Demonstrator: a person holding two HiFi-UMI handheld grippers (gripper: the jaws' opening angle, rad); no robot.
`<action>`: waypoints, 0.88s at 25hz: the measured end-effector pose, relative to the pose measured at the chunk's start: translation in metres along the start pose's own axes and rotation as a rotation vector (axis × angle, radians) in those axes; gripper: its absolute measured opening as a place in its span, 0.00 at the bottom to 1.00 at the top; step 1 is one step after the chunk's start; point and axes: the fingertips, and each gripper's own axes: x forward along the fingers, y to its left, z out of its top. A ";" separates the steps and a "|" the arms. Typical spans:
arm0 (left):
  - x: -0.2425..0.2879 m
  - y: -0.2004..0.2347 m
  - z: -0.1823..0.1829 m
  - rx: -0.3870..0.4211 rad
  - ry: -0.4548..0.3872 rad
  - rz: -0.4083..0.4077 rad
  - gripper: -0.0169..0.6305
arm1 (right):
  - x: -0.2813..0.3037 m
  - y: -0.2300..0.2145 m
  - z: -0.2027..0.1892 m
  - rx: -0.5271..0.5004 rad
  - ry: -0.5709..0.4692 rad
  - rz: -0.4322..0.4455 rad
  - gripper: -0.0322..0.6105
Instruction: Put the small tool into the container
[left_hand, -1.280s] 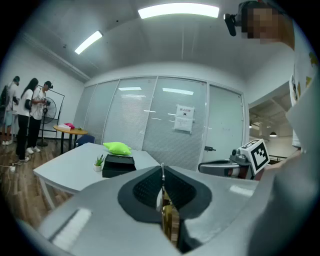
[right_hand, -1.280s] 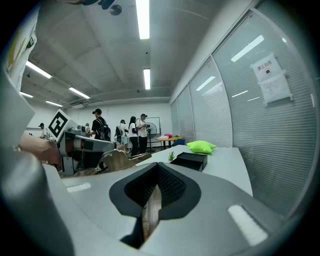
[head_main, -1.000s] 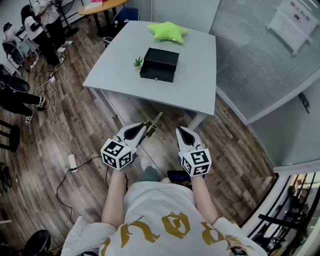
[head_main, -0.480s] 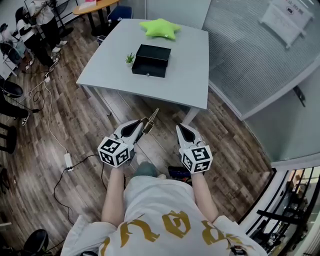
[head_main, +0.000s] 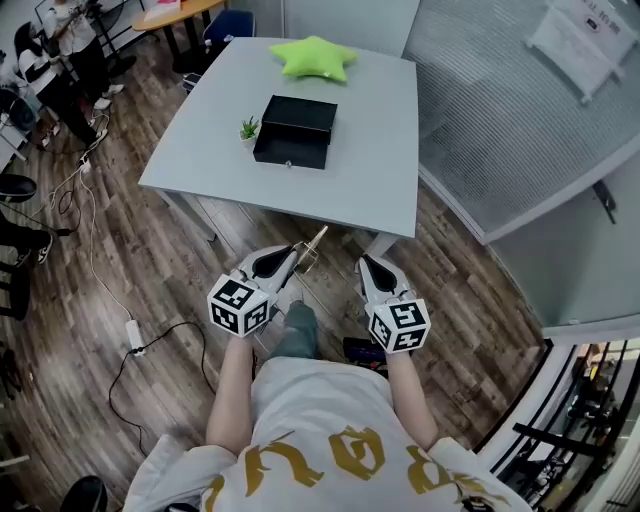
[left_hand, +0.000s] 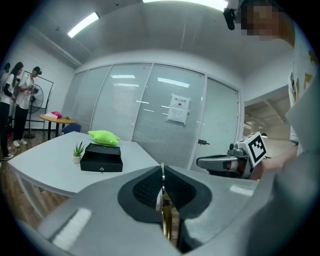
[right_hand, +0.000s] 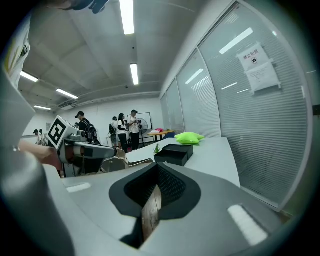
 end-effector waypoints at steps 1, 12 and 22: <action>0.009 0.011 0.000 -0.010 0.006 -0.005 0.06 | 0.012 -0.006 -0.001 0.006 0.008 -0.003 0.09; 0.122 0.169 0.043 -0.014 0.106 -0.058 0.06 | 0.188 -0.075 0.034 0.108 0.061 -0.048 0.09; 0.179 0.264 0.065 -0.022 0.153 -0.140 0.06 | 0.292 -0.098 0.060 0.120 0.083 -0.093 0.09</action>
